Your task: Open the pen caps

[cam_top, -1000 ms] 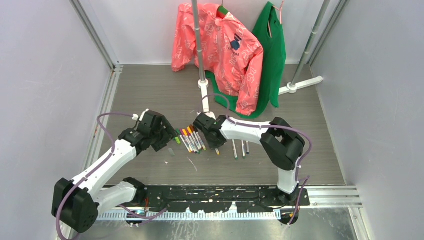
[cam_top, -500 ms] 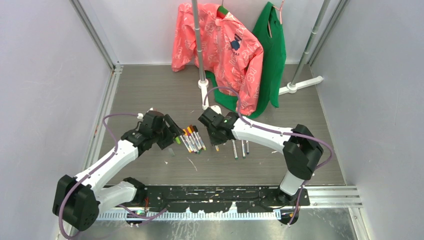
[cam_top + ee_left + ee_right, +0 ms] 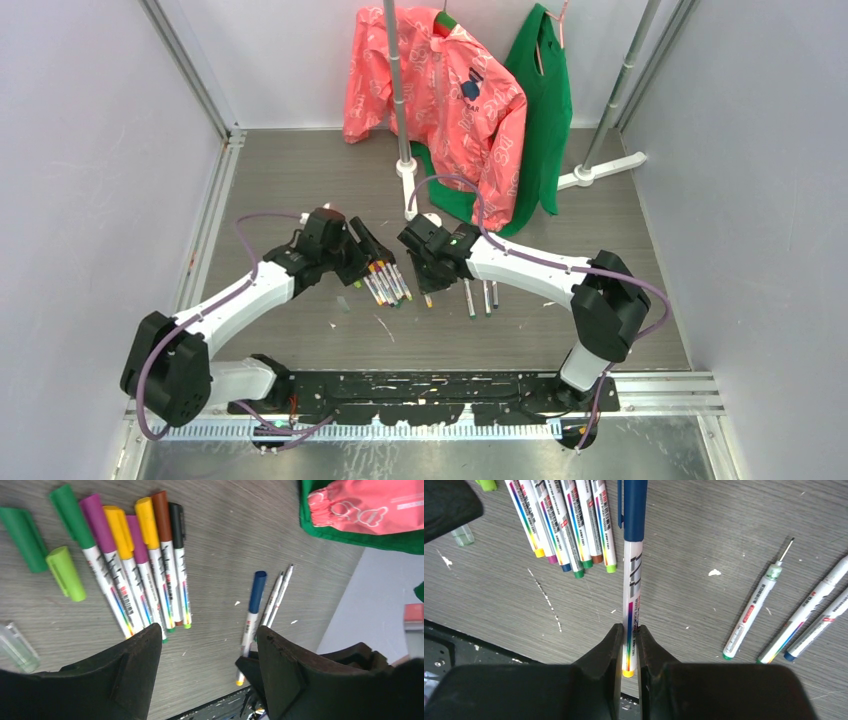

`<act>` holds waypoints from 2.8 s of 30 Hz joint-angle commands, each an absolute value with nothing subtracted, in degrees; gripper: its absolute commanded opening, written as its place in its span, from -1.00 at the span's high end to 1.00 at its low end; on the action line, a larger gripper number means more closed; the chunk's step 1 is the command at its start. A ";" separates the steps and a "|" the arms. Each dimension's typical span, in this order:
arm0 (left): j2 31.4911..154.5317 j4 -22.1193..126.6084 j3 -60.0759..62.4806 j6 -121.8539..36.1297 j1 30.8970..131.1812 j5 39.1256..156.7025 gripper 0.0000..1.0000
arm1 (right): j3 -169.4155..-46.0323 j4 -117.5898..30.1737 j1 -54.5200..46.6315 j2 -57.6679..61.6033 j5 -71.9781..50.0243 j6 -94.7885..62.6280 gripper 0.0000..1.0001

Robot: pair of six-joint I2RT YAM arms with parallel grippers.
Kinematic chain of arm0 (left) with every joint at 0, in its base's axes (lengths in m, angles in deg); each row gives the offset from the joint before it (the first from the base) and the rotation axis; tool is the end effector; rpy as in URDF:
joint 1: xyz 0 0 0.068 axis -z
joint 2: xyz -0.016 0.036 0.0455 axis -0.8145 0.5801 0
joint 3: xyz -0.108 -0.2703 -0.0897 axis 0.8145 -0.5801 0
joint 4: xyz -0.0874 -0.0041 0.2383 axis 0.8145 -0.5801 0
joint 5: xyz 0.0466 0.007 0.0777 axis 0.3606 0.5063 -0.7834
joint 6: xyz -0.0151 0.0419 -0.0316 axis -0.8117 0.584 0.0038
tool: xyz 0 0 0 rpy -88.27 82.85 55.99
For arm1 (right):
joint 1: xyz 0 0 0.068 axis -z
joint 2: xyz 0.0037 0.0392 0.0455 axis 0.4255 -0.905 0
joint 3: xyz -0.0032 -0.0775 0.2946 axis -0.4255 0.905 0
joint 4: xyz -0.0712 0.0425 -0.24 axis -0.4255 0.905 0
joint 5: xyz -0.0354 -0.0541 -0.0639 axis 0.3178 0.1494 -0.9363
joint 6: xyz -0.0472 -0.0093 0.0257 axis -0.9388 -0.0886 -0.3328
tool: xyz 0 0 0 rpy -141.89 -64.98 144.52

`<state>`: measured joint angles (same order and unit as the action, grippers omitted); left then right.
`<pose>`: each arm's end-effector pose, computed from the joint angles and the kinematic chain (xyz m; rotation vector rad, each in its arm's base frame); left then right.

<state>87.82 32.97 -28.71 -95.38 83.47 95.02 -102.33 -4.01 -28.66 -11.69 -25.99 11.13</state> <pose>0.2039 -0.1166 0.2564 -0.7202 2.4353 -0.8424 0.1998 0.2653 0.2658 -0.4297 2.6880 0.2958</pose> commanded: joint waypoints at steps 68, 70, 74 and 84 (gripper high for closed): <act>96.03 45.10 -25.00 -97.40 85.28 103.11 1.00 | -106.54 -12.49 -27.98 -11.65 -11.86 15.87 0.39; 96.09 44.78 -24.85 -97.27 85.30 102.99 1.00 | -106.24 -12.84 -27.90 -11.64 -11.94 15.87 0.41; 96.10 44.17 -24.74 -97.09 85.30 102.13 1.00 | -105.56 -13.52 -27.39 -11.60 -11.57 15.82 0.61; 95.68 41.59 -23.79 -100.22 85.17 97.97 1.00 | -101.87 -13.30 -26.67 -10.23 -10.94 14.96 0.98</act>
